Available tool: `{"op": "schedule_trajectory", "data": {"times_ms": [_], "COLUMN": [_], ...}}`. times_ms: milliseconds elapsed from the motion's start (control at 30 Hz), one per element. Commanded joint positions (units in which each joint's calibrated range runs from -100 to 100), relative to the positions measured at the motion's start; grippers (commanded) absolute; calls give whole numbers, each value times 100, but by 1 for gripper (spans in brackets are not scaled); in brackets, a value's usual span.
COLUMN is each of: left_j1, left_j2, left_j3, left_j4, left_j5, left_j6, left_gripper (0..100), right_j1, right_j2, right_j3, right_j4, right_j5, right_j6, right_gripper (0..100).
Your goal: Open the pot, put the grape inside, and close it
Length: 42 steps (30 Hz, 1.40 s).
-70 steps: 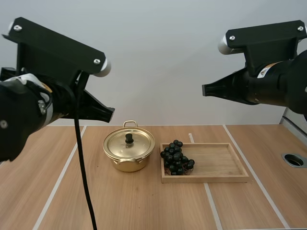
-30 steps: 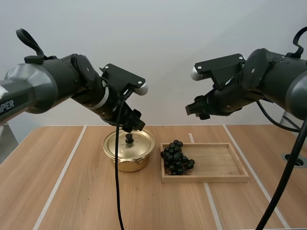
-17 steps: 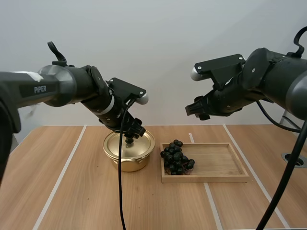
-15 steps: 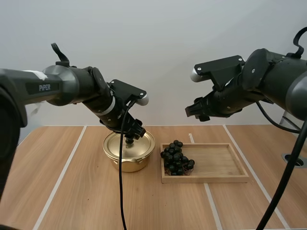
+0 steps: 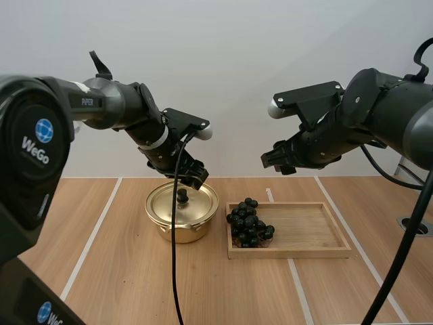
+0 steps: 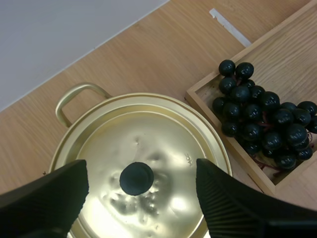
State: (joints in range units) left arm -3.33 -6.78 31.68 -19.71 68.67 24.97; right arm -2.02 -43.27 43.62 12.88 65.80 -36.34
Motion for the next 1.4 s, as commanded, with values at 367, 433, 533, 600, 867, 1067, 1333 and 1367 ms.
{"op": "schedule_trajectory", "data": {"times_ms": [367, 433, 533, 600, 867, 1067, 1333, 1367], "left_j1": [-29, -29, -29, -29, -29, -29, -29, -29], "left_j2": [557, 557, 584, 630, 878, 913, 1132, 1132], "left_j3": [-201, -201, -201, -201, -261, -349, -349, -349], "left_j4": [410, 410, 410, 410, 410, 374, 374, 374], "left_j5": [184, 163, 58, 42, 11, -103, -103, -103], "left_j6": [-323, -325, -325, -325, -301, -292, -242, -218], "left_gripper": [100, 100, 100, 100, 100, 100, 100, 100], "right_j1": [6, 6, 6, 6, 6, 6, 6, 6], "right_j2": [-22, -22, -22, -22, -22, -22, -22, -22], "right_j3": [-38, -38, -38, -38, -38, -38, -38, -38], "right_j4": [6, 6, 6, 6, 6, 6, 6, 6], "right_j5": [24, 24, 24, 24, 24, 61, 80, 80], "right_j6": [-57, -57, -57, -57, -57, -57, -57, -57], "right_gripper": [90, 90, 90, 90, 90, 90, 90, 90]}}
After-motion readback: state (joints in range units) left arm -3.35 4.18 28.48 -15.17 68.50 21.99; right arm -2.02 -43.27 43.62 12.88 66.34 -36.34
